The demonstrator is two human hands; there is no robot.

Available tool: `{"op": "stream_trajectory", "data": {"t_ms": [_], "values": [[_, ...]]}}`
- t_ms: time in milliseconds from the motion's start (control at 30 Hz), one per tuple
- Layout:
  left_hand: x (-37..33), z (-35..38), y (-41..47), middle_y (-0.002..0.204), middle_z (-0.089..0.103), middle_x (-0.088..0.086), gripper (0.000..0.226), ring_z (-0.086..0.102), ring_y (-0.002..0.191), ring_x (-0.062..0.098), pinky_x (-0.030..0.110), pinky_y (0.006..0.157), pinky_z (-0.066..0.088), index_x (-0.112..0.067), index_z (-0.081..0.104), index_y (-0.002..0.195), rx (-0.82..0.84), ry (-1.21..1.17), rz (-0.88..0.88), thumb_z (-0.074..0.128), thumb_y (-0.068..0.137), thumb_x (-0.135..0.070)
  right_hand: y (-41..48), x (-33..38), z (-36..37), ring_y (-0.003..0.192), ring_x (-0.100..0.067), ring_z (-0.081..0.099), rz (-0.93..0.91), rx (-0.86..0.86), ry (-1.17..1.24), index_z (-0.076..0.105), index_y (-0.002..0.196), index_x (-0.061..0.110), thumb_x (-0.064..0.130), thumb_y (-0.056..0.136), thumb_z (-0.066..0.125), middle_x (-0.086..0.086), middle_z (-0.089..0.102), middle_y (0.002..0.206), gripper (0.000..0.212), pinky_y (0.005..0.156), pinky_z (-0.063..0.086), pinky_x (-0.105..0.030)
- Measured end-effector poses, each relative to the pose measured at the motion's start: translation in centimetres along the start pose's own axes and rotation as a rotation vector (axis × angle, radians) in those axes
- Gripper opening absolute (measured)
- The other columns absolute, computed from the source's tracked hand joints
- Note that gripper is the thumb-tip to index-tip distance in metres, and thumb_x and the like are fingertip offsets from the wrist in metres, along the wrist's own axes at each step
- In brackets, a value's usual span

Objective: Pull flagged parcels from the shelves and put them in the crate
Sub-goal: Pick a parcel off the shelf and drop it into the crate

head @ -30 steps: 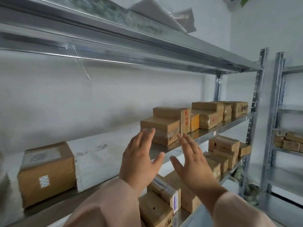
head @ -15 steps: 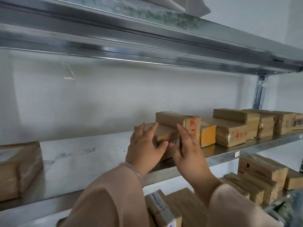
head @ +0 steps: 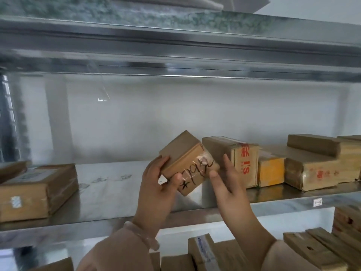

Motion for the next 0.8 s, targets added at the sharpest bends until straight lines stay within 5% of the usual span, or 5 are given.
{"op": "stream_trajectory", "data": {"t_ms": [133, 300, 467, 633, 800], "values": [[0.0, -0.4, -0.5, 0.125, 0.057, -0.009, 0.040, 0.061, 0.107, 0.004, 0.012, 0.080, 0.051, -0.038, 0.051, 0.119, 0.067, -0.147, -0.143, 0.069, 0.084, -0.030, 0.7, 1.0, 2.6, 0.123, 0.002, 0.048, 0.065, 0.142, 0.355, 0.025, 0.147, 0.043, 0.065, 0.070, 0.058, 0.037, 0.050, 0.127, 0.087, 0.109, 0.038, -0.035], [0.5, -0.7, -0.7, 0.121, 0.066, -0.011, 0.069, 0.064, 0.111, 0.012, 0.039, 0.093, 0.053, -0.047, 0.047, 0.129, 0.261, -0.473, -0.393, 0.061, 0.068, -0.077, -0.3, 4.1, 5.0, 0.120, 0.007, 0.050, -0.160, 0.292, 0.274, 0.026, 0.141, 0.055, 0.044, 0.091, 0.060, 0.032, 0.054, 0.125, 0.061, 0.091, 0.044, -0.010], [1.0, -2.3, -0.1, 0.119, 0.068, 0.003, 0.070, 0.069, 0.102, 0.024, 0.050, 0.090, 0.055, -0.034, 0.048, 0.133, 0.149, -0.582, -0.476, 0.072, 0.069, -0.049, -1.0, 5.2, 7.3, 0.138, 0.004, 0.029, -0.268, 0.330, 0.234, 0.029, 0.145, 0.046, 0.047, 0.095, 0.051, 0.027, 0.032, 0.148, 0.055, 0.110, 0.034, -0.023], [1.7, -2.3, -0.8, 0.131, 0.061, 0.015, 0.054, 0.058, 0.121, 0.032, 0.054, 0.104, 0.043, -0.015, 0.051, 0.136, 0.186, -0.929, -0.546, 0.057, 0.087, -0.037, 0.3, 4.3, 6.3, 0.130, 0.019, 0.024, -0.176, 0.135, 0.216, 0.039, 0.132, 0.061, 0.061, 0.083, 0.043, 0.037, 0.034, 0.138, 0.049, 0.097, 0.033, -0.006], [2.6, -5.2, -0.5, 0.127, 0.064, 0.009, 0.056, 0.064, 0.113, 0.025, 0.047, 0.097, 0.051, -0.035, 0.043, 0.140, 0.047, -0.657, -0.476, 0.061, 0.087, -0.034, -0.1, 3.1, 9.0, 0.115, 0.017, 0.046, -0.046, 0.313, 0.347, 0.040, 0.128, 0.064, 0.058, 0.079, 0.052, 0.041, 0.050, 0.121, 0.051, 0.095, 0.043, -0.010]]}}
Point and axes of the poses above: each hand's wrist, its own y-axis towards the middle knuckle, its own z-axis out of the palm, x = y × z, the point moved 9 cm from there along y, towards the middle knuckle
